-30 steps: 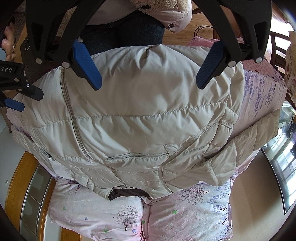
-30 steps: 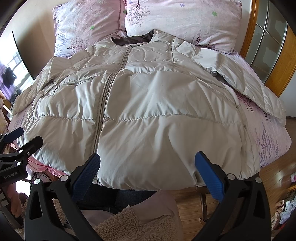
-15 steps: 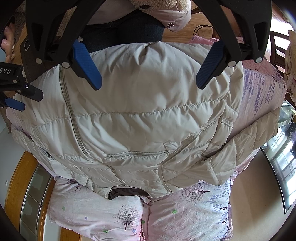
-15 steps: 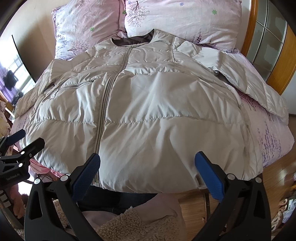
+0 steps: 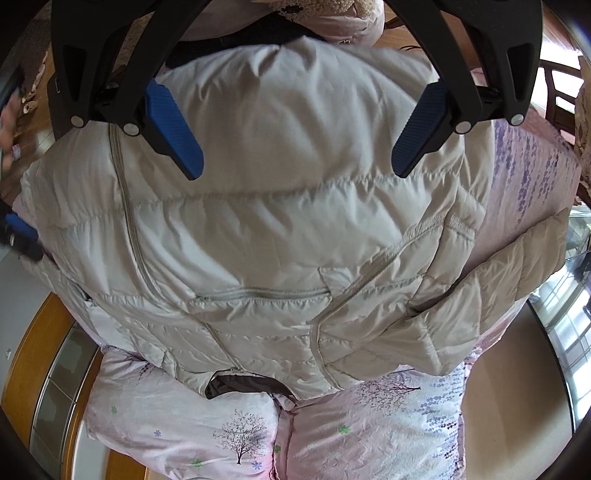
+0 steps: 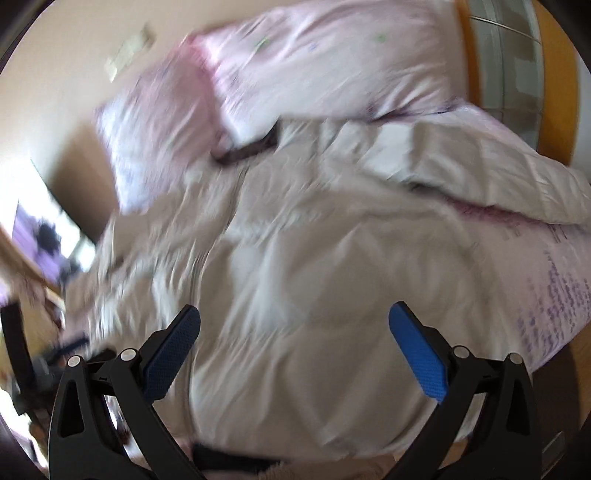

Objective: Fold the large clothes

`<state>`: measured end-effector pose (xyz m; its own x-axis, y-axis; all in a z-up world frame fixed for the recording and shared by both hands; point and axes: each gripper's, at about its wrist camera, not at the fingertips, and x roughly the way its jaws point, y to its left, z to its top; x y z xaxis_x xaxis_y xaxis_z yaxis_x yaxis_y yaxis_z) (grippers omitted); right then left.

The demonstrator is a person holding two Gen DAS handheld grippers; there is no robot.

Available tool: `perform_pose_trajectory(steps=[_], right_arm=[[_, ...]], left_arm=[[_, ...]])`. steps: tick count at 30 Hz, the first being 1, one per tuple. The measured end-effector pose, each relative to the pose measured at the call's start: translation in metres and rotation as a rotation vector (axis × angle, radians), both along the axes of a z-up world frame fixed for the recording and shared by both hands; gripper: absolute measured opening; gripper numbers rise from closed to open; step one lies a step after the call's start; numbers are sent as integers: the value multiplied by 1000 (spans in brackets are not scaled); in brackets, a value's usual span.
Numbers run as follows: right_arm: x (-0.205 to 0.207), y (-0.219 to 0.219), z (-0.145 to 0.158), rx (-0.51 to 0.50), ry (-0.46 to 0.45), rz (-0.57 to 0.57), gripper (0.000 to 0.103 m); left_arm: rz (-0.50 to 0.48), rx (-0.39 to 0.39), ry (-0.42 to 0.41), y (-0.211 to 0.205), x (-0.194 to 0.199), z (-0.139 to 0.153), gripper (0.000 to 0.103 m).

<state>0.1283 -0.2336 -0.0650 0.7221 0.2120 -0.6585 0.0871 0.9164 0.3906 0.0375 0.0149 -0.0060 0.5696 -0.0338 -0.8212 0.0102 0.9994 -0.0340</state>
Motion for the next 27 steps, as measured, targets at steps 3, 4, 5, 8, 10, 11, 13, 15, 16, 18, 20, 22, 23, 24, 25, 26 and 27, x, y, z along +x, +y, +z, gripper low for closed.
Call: perform_pose_trajectory(steps=[3,4,5,8,10,11,13,15,16,18,20,22,23,24,25,26,27], right_arm=[[6,-50,0,115,-19,-142,102],[9,-74,-3,180,-14,-215,102],[10,-95,-6,236,-13,-270,102],[9,-154,-23,384,-8,-455,95],[10,-193,-35,447,3,-576,88],[11,-206,-40,469,6,-612,86],[17,-240,-53,536,21,-681,78],[20,-255,-66,590,45,-727,76],[19,-264,-74,616,70,-774,71],[13,-267,-82,625,94,-831,70],[7,-268,-90,624,121,-899,68],[4,-269,-93,633,85,-904,68],[4,-271,-94,631,71,-899,68],[2,-276,-95,636,55,-899,68],[7,-282,-96,635,44,-903,66],[10,-285,-97,625,42,-907,60],[14,-289,-98,602,46,-913,55]], left_arm=[[-28,-34,1,3,11,2,101],[-36,-41,1,4,16,3,101],[-41,-43,-1,5,21,4,101],[-49,-43,-16,10,35,10,101],[-44,-46,-31,16,47,17,101],[-38,-54,-35,20,54,20,101],[-23,-101,-41,30,70,25,101],[-16,-168,-42,40,83,28,101],[-12,-217,-34,46,91,28,101],[-3,-270,-18,53,106,28,101],[8,-249,-16,54,117,30,101],[-7,-221,-40,51,126,34,101],[-21,-215,-54,49,130,35,101],[-36,-214,-68,48,134,36,101],[-54,-213,-85,45,139,37,101],[-65,-213,-94,43,145,37,101],[-71,-214,-96,42,150,37,101]])
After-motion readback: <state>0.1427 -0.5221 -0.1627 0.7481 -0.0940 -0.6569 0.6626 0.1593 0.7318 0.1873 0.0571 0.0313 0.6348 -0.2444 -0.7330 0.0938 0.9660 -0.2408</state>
